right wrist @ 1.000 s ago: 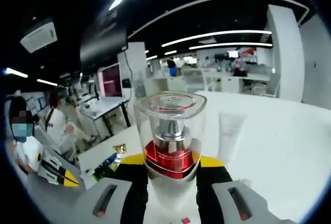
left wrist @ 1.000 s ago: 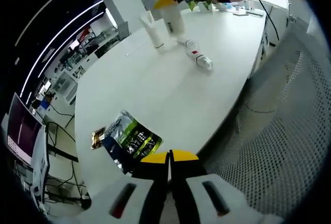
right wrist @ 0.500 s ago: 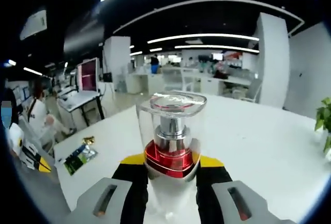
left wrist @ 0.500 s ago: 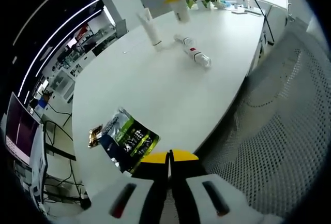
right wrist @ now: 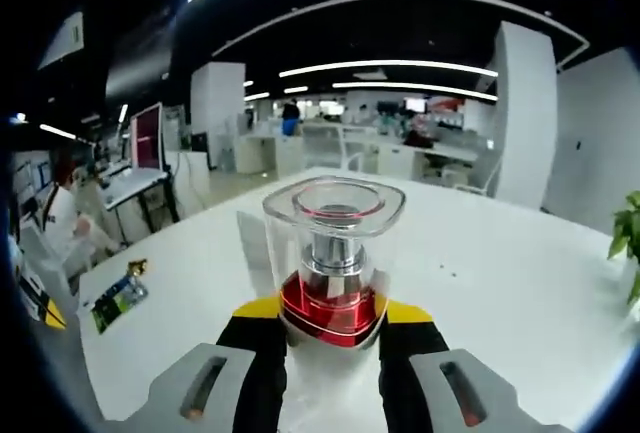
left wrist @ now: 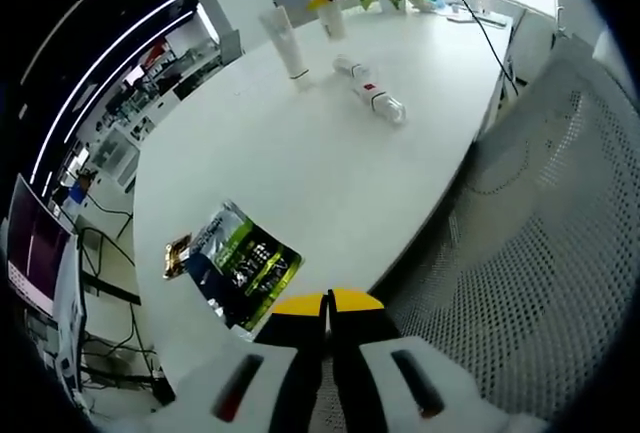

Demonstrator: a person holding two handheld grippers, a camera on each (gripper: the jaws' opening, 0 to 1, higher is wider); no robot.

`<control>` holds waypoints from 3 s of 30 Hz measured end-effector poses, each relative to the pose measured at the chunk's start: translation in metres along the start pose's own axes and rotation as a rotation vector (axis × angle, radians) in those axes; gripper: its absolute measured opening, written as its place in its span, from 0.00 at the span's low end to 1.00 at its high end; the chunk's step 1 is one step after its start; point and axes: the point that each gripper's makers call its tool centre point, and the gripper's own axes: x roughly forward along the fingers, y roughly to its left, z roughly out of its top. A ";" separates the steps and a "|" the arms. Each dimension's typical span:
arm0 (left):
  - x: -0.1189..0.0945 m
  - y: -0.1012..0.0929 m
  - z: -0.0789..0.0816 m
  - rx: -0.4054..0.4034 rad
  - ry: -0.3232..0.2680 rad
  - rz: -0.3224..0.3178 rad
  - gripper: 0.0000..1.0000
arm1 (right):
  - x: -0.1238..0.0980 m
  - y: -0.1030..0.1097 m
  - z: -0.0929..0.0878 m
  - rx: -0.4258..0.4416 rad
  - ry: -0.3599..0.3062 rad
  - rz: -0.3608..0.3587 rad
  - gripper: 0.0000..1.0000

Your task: Arrange the skincare products in the storage area until every visible bottle or jar stands upright without overlapping.

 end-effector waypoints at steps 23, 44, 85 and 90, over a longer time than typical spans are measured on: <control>0.001 0.005 -0.006 -0.036 0.035 0.020 0.00 | 0.056 -0.025 -0.047 -0.018 0.082 0.031 0.30; 0.000 0.005 -0.007 -0.045 0.035 0.025 0.00 | 0.053 0.006 -0.045 -0.095 0.046 0.142 0.32; 0.000 0.009 -0.006 -0.049 0.026 0.040 0.00 | 0.055 0.031 -0.055 -0.224 0.279 0.472 0.34; 0.000 0.009 -0.006 -0.050 0.026 0.040 0.00 | 0.056 0.033 -0.054 -0.194 0.277 0.437 0.34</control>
